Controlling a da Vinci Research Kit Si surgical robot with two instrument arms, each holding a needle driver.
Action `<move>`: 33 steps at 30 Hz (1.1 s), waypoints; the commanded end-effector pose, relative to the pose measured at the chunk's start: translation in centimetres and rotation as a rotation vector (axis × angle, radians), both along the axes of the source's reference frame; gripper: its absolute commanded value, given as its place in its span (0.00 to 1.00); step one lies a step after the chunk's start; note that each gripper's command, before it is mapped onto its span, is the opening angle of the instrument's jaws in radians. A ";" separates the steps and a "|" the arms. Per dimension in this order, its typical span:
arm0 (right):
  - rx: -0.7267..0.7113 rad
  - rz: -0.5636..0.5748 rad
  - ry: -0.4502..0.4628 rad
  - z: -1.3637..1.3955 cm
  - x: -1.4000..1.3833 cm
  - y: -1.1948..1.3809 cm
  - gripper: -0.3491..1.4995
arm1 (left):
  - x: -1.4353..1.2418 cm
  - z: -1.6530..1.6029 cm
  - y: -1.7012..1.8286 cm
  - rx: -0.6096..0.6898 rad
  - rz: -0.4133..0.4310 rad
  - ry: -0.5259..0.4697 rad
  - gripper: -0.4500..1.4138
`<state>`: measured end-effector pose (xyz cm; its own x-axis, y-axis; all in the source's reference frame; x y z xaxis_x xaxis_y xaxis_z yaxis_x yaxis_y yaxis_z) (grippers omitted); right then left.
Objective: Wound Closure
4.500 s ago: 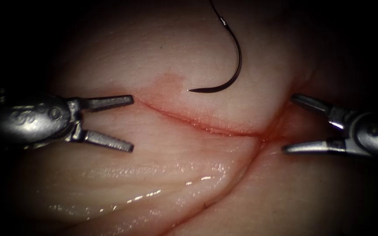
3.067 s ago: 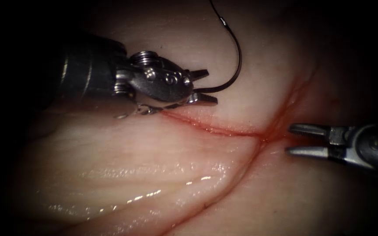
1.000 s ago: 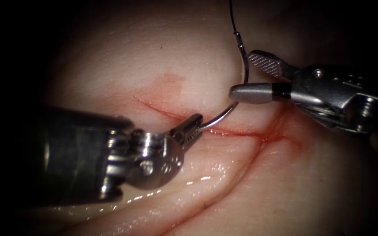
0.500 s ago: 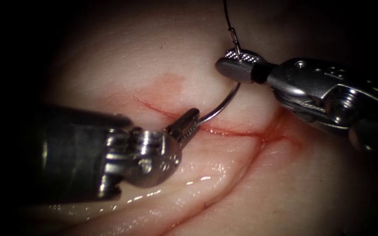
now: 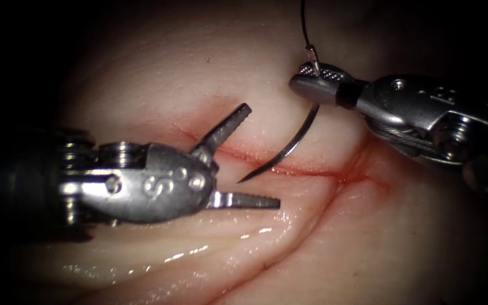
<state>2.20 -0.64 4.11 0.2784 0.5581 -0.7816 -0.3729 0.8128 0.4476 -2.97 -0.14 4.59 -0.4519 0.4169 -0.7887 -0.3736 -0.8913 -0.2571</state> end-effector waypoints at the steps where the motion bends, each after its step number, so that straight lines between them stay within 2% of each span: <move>1: -0.014 -0.020 0.030 0.03 0.07 0.04 0.00 | -0.03 0.03 0.08 0.036 -0.007 -0.036 0.74; 4: -0.066 -0.036 0.104 -0.01 0.05 0.06 0.00 | 0.03 0.03 0.21 0.072 -0.048 -0.050 0.72; 5: -0.087 -0.050 0.150 -0.04 0.04 0.08 0.00 | 0.07 0.06 0.26 0.119 -0.081 -0.055 0.72; 9: -0.121 -0.080 0.226 -0.07 0.01 0.13 0.00 | 0.10 0.15 0.25 0.201 -0.126 -0.081 0.72; 12: -0.166 -0.106 0.275 -0.07 0.01 0.15 0.00 | 0.10 0.20 0.21 0.309 -0.133 -0.154 0.74; 19: -0.243 -0.167 0.355 -0.06 0.01 0.15 0.00 | 0.09 0.18 0.30 0.449 -0.120 -0.268 0.77; 24: -0.276 -0.204 0.416 -0.06 0.01 0.15 0.00 | 0.10 0.18 0.39 0.503 -0.105 -0.320 0.77; 33: -0.301 -0.244 0.486 -0.04 0.01 0.15 0.00 | 0.08 0.33 0.42 0.574 -0.071 -0.347 0.77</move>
